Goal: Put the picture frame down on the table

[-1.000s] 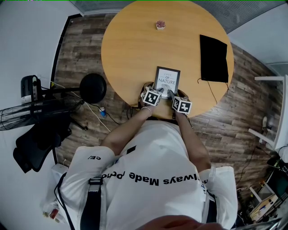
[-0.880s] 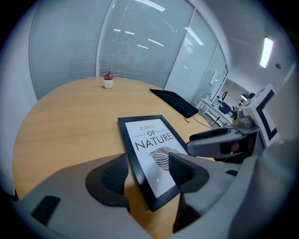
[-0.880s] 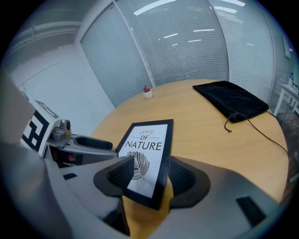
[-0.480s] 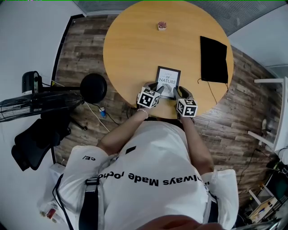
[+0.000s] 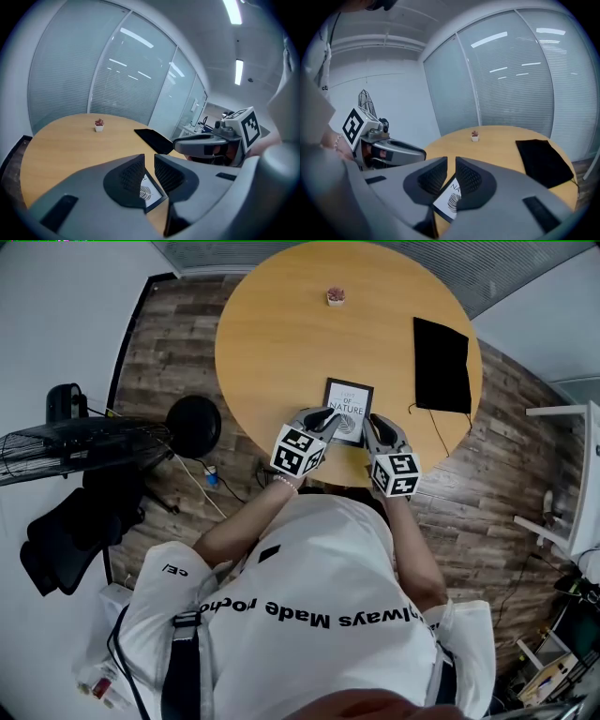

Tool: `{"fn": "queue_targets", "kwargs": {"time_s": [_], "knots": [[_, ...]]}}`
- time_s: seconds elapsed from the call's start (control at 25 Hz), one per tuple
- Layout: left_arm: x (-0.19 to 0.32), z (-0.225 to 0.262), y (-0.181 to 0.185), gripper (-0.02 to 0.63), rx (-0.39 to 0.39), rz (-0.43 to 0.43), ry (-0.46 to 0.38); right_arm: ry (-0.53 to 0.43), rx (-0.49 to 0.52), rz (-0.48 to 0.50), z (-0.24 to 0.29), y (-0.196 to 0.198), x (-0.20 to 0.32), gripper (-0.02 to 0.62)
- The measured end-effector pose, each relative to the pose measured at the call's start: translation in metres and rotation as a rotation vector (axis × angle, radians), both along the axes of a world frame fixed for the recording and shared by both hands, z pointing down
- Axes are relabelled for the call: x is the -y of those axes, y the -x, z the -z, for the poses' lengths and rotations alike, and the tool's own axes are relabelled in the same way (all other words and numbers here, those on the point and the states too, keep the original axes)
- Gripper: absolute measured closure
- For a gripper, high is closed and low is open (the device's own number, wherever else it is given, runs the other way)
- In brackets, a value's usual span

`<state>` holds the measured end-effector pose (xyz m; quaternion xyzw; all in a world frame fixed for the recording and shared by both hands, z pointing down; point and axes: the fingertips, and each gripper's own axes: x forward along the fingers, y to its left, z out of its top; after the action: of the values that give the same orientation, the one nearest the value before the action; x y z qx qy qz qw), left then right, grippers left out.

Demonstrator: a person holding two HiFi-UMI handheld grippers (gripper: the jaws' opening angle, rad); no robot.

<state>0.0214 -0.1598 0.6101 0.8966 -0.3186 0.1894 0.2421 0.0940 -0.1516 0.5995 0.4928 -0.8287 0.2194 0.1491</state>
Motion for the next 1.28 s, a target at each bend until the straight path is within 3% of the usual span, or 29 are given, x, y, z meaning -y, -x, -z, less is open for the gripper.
{"fn": "queue_targets", "kwargs": {"time_s": [0.4,0.8,1.28], "knots": [[0.003,0.083,0.005,0.565,-0.089,0.023,-0.146,-0.122,0.016,0.026,0.078,-0.002,-0.003,0.537],[-0.008,0.154,-0.003,0.575,-0.151,-0.006,-0.275,-0.215,0.048,0.041,0.141,-0.007,-0.013,0.541],[-0.028,0.222,-0.004,0.578,-0.209,0.003,-0.382,-0.324,0.058,0.117,0.217,-0.001,-0.036,0.543]]}}
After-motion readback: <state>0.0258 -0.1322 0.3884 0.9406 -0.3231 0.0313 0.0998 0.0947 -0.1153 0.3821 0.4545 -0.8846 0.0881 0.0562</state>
